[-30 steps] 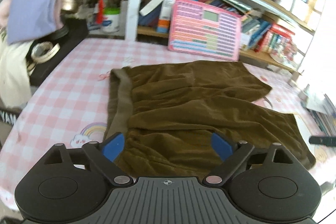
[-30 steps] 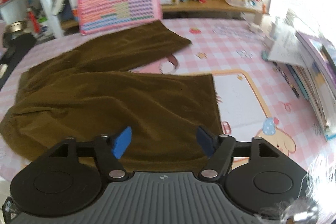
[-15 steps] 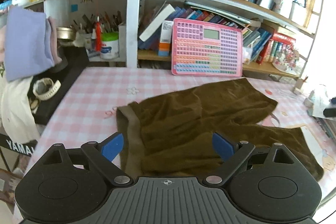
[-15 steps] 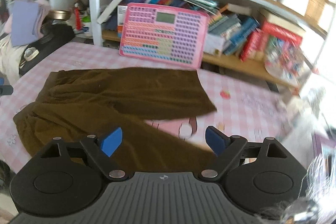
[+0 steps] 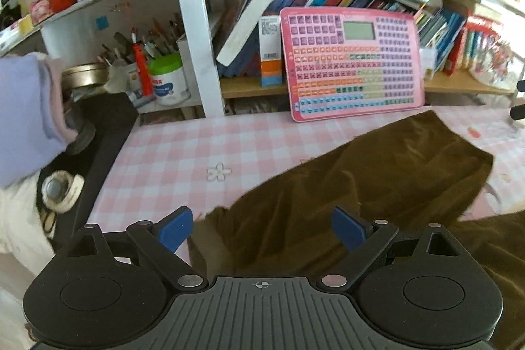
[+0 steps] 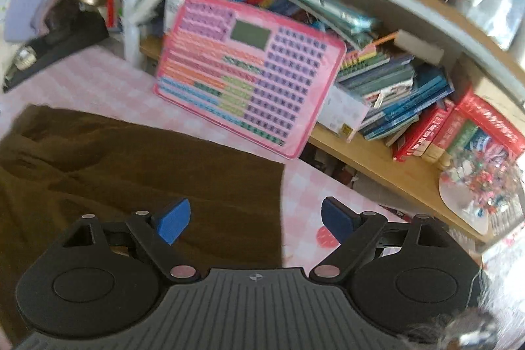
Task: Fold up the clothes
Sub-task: 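Move both open grippers along the garment leg toward its hem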
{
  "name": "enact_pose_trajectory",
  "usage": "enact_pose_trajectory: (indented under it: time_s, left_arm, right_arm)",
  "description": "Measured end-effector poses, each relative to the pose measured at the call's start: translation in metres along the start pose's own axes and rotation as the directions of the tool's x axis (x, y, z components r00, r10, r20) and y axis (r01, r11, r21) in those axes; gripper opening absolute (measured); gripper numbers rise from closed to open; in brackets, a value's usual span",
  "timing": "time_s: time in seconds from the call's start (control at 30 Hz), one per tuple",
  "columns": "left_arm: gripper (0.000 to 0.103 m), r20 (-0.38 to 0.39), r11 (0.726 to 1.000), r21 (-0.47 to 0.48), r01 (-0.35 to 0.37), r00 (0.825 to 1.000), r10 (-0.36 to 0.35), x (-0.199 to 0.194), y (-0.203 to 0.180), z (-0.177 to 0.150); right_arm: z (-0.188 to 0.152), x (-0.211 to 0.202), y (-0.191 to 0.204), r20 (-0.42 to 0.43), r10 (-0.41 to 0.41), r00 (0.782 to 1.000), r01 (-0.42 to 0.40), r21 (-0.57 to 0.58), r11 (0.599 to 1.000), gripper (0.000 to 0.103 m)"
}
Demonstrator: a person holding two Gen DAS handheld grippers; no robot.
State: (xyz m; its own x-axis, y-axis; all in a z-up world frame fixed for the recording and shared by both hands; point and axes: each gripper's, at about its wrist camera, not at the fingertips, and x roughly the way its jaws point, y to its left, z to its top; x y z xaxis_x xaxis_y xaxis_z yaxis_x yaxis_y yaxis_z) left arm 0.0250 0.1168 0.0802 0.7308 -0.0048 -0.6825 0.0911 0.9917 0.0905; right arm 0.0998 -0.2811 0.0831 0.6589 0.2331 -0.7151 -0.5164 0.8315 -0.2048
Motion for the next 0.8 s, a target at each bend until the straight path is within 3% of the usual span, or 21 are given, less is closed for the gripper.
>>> enact_pose_trajectory:
  time_s: [0.3, 0.53, 0.8]
  left_arm:
    - [0.094, -0.045, 0.999, 0.050, -0.005, 0.999, 0.007, 0.059, 0.000, 0.015]
    - [0.094, -0.022, 0.997, 0.071, 0.033, 0.999, -0.031, 0.074, 0.007, 0.019]
    - [0.093, -0.060, 0.998, 0.059, 0.025, 0.998, -0.022, 0.091, 0.015, 0.022]
  right_arm:
    - [0.008, 0.095, -0.030, -0.118, 0.045, 0.992, -0.055, -0.089, 0.994, 0.087]
    - [0.012, 0.127, -0.039, -0.133, 0.091, 0.987, -0.103, -0.083, 0.991, 0.087]
    - [0.016, 0.144, -0.057, -0.129, 0.108, 0.986, -0.111, -0.021, 0.994, 0.086]
